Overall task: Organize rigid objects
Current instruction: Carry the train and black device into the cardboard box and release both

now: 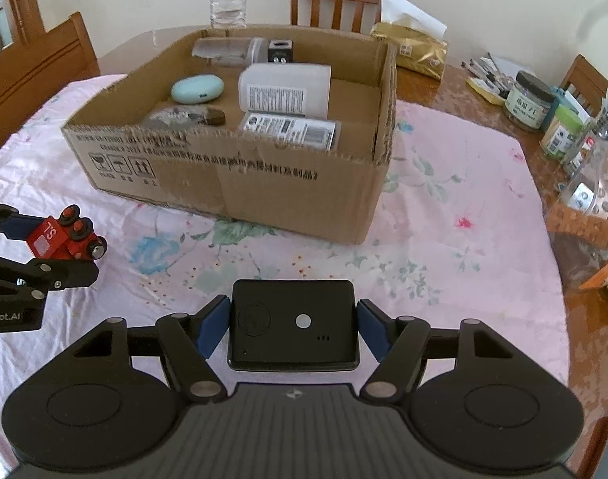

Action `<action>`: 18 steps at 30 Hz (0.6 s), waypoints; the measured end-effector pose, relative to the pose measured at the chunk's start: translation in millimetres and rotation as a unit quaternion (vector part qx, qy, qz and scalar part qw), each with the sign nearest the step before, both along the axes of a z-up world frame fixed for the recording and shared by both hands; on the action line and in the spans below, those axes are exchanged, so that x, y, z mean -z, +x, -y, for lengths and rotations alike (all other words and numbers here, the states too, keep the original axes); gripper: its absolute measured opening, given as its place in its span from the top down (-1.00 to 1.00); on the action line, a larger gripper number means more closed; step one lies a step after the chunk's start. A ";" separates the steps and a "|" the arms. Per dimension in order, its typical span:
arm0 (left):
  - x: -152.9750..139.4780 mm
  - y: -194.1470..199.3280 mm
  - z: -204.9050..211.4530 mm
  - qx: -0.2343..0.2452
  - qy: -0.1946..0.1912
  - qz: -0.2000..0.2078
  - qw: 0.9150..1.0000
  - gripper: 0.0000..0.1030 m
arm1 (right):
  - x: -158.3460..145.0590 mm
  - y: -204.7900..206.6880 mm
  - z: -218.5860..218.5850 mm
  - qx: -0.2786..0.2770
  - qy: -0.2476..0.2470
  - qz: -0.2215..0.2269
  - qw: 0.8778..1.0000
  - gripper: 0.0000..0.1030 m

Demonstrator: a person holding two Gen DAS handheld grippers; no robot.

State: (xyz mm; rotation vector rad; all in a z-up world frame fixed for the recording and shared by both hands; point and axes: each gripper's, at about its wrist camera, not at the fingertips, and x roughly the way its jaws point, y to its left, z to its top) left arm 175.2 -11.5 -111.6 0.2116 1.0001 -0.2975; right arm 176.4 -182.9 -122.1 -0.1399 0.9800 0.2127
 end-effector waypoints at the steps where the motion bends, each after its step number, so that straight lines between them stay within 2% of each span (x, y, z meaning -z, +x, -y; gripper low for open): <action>1: -5.0 -0.4 -1.2 0.006 -0.003 -0.003 1.000 0.03 | -4.1 -0.3 1.5 -0.004 0.001 0.000 1.000 -0.43; 11: -59.6 -4.3 -1.1 0.045 -0.025 0.017 0.999 0.03 | -66.4 4.2 18.5 -0.059 0.004 0.022 0.998 -0.43; 18: -85.6 27.0 8.7 0.044 -0.040 0.057 0.997 0.03 | -91.6 35.8 14.3 -0.102 0.003 0.052 0.993 -0.43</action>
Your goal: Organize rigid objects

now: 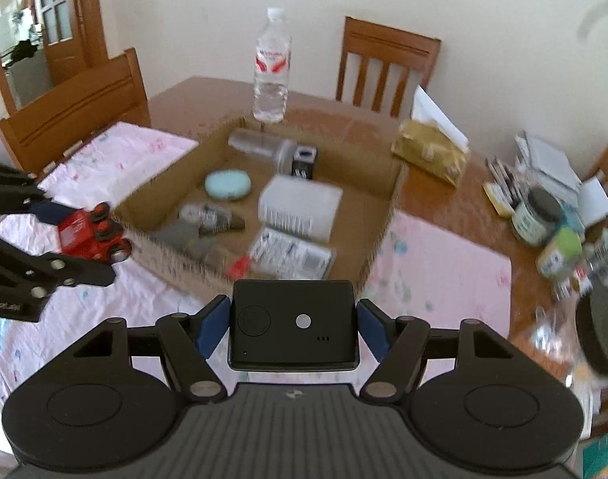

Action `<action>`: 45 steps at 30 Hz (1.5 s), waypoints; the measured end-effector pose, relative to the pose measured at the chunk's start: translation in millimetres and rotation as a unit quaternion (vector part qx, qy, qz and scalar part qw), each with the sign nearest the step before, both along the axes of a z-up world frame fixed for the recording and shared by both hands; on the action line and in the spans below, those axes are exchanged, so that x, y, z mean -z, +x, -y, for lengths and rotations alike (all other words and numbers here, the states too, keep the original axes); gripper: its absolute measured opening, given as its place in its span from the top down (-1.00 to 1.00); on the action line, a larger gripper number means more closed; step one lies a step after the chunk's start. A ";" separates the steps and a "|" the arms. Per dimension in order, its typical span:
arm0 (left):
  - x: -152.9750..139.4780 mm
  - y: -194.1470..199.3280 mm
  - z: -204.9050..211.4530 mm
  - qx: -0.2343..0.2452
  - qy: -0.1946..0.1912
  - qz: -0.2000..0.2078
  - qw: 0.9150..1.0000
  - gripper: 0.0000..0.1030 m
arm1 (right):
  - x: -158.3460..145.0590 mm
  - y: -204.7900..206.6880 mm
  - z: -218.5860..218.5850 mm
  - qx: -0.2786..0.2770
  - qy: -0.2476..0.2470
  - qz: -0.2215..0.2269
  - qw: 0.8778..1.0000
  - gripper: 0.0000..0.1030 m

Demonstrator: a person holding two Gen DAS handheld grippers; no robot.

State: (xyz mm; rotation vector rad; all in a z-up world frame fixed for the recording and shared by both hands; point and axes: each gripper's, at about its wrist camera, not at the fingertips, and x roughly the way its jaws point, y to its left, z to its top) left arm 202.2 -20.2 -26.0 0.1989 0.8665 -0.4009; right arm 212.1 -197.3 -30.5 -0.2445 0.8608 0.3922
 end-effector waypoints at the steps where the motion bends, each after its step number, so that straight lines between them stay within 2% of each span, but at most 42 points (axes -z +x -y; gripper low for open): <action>1: -0.5 8.3 2.1 -0.003 -0.004 0.003 1.000 0.03 | -1.6 4.8 -0.6 -0.003 0.002 0.002 1.000 -0.43; 6: 11.2 47.1 14.2 -0.024 -0.006 0.019 1.000 0.03 | -4.1 30.3 -2.0 -0.017 0.001 0.010 1.000 -0.43; 10: 32.4 76.2 19.1 -0.051 -0.008 0.004 0.999 0.03 | -0.2 48.8 -0.1 -0.019 -0.001 0.006 1.000 -0.43; 12: 41.5 84.1 22.0 -0.064 -0.015 0.010 0.998 0.02 | 2.4 56.8 0.7 -0.021 -0.003 0.005 1.000 -0.43; 13: 45.0 86.4 23.3 -0.072 -0.018 0.017 0.997 -0.05 | 3.9 60.1 1.4 -0.020 -0.004 0.005 1.000 -0.43; 15: 50.1 88.7 23.8 -0.094 -0.026 0.030 0.995 -0.45 | 6.1 66.5 2.8 -0.018 -0.004 0.003 1.000 -0.43; 16: 50.3 90.2 23.0 -0.102 -0.029 0.034 0.994 -0.75 | 6.9 70.2 3.4 -0.018 -0.003 0.001 1.000 -0.43; 20: 44.5 85.3 18.3 -0.132 -0.024 0.057 0.989 -0.89 | 7.5 84.8 4.0 -0.017 -0.001 0.001 1.000 -0.43; 30: 17.3 33.8 6.4 -0.180 0.020 0.118 0.976 -0.97 | 18.1 152.0 -7.0 0.009 0.021 -0.020 1.000 -0.43; 38: 11.4 11.1 -3.1 -0.202 0.017 0.113 0.973 -0.98 | 43.1 209.4 -16.4 0.060 0.038 -0.065 0.995 -0.44; 39: 11.2 9.0 -3.2 -0.204 0.018 0.113 0.972 -0.98 | 45.6 212.7 -17.3 0.064 0.038 -0.066 0.995 -0.46; 41: 11.1 6.0 -4.0 -0.206 0.021 0.114 0.972 -0.98 | 47.7 215.2 -19.0 0.068 0.035 -0.067 0.995 -0.83; 43: 10.3 3.6 -5.5 -0.206 0.022 0.115 0.971 -0.98 | 44.6 210.4 -19.8 0.068 0.036 -0.053 0.996 -1.00; 45: 9.0 1.3 -7.5 -0.208 0.018 0.116 0.971 -0.98 | 39.9 205.6 -20.7 0.065 0.034 -0.046 0.996 -1.00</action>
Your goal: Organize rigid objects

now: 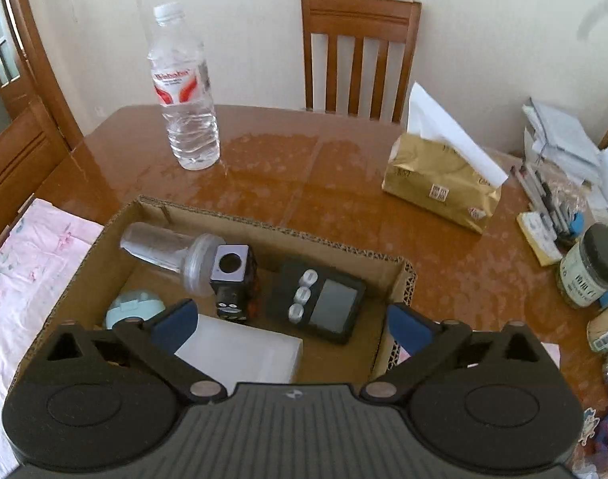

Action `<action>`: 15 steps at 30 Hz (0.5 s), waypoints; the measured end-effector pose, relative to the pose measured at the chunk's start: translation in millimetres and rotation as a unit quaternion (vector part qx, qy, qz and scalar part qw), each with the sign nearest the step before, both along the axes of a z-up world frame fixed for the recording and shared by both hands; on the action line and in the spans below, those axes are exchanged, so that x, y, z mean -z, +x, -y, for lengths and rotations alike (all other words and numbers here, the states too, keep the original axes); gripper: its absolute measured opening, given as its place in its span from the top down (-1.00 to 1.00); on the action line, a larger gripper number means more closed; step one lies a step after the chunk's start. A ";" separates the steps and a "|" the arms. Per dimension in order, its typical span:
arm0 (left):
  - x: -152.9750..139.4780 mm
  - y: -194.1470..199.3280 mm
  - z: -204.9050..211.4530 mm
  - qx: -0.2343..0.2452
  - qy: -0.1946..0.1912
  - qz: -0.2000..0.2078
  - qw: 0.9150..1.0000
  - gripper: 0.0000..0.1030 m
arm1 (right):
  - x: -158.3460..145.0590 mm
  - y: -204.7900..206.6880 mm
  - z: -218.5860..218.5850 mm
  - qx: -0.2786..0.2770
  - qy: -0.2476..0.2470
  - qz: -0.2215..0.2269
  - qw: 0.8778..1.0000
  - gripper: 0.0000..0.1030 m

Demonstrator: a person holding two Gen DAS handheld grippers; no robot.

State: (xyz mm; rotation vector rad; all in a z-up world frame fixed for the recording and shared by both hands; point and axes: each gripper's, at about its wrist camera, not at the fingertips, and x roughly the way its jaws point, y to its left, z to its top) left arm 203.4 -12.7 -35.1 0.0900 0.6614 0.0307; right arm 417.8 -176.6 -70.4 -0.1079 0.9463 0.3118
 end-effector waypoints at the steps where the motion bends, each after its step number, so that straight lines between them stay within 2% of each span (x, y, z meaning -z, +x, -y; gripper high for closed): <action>1: -0.5 -0.8 -0.8 0.001 -0.003 0.001 1.000 -0.98 | -2.0 -1.3 -1.0 0.001 -0.003 -0.001 1.000 -1.00; 7: -5.8 -4.3 -2.5 0.006 -0.009 0.003 1.000 -0.98 | -20.7 -25.7 -3.4 0.011 -0.025 0.003 1.000 -1.00; 15: -12.3 -9.8 -4.2 0.013 -0.015 -0.008 1.000 -0.98 | -47.7 -95.5 -1.8 0.049 -0.043 0.009 0.998 -1.00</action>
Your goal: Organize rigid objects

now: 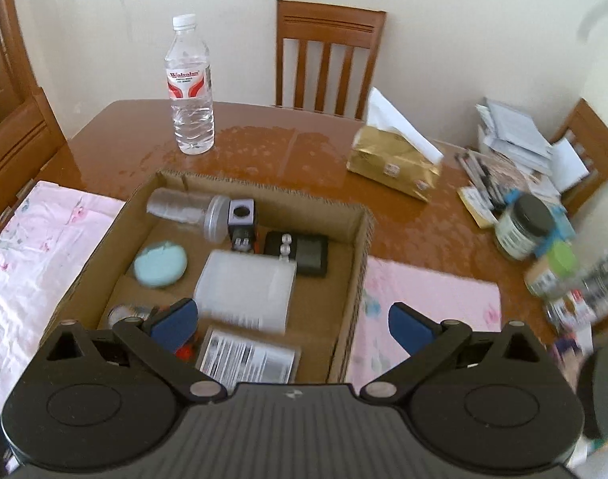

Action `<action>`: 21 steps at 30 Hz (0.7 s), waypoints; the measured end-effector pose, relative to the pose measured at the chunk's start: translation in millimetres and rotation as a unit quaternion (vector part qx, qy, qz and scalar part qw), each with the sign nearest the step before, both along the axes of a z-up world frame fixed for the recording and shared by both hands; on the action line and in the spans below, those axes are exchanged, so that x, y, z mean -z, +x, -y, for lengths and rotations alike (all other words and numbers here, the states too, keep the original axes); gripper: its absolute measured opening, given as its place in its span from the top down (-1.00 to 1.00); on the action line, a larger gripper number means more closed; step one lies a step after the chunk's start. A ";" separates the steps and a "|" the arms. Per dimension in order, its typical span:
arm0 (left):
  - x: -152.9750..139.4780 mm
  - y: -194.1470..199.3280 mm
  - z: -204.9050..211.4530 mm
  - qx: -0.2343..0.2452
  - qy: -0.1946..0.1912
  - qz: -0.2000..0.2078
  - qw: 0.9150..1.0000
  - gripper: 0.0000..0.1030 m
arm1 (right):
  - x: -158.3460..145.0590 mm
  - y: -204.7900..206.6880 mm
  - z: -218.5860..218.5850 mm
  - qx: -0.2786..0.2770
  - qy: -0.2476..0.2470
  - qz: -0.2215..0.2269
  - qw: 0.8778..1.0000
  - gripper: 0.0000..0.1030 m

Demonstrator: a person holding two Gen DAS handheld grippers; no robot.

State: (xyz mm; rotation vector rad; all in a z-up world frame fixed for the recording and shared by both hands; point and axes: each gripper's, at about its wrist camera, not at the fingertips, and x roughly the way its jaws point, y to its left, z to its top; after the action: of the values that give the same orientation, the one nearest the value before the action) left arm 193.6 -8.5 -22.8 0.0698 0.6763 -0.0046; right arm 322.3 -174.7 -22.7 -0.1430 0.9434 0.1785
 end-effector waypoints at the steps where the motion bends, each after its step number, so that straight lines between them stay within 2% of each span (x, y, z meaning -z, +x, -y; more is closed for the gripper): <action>1: -0.5 -0.3 0.2 0.001 0.004 -0.004 1.000 -0.98 | -2.0 -10.1 0.4 0.008 -0.001 0.001 1.000 -1.00; 6: -9.0 -7.6 -2.7 0.011 0.000 -0.018 1.000 -0.98 | -7.4 -61.5 -0.1 0.058 -0.020 0.006 0.998 -1.00; 11: -20.0 -12.0 -6.0 0.018 -0.002 -0.040 0.999 -0.98 | -14.8 -106.0 -3.8 0.098 -0.015 0.005 0.995 -1.00; 15: -30.5 -12.5 -7.8 0.013 0.011 -0.055 0.998 -0.98 | -25.0 -128.7 -11.4 0.108 -0.012 0.012 0.994 -1.00; 21: -43.4 -14.1 -12.4 0.015 0.012 -0.054 0.998 -0.98 | -40.2 -150.3 -19.6 0.114 -0.002 0.030 0.993 -1.00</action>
State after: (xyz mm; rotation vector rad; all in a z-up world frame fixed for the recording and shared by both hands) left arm 179.6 3.9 20.7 0.1039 0.7827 -0.0287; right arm 172.0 -155.2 17.6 -0.0440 0.8930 -0.0392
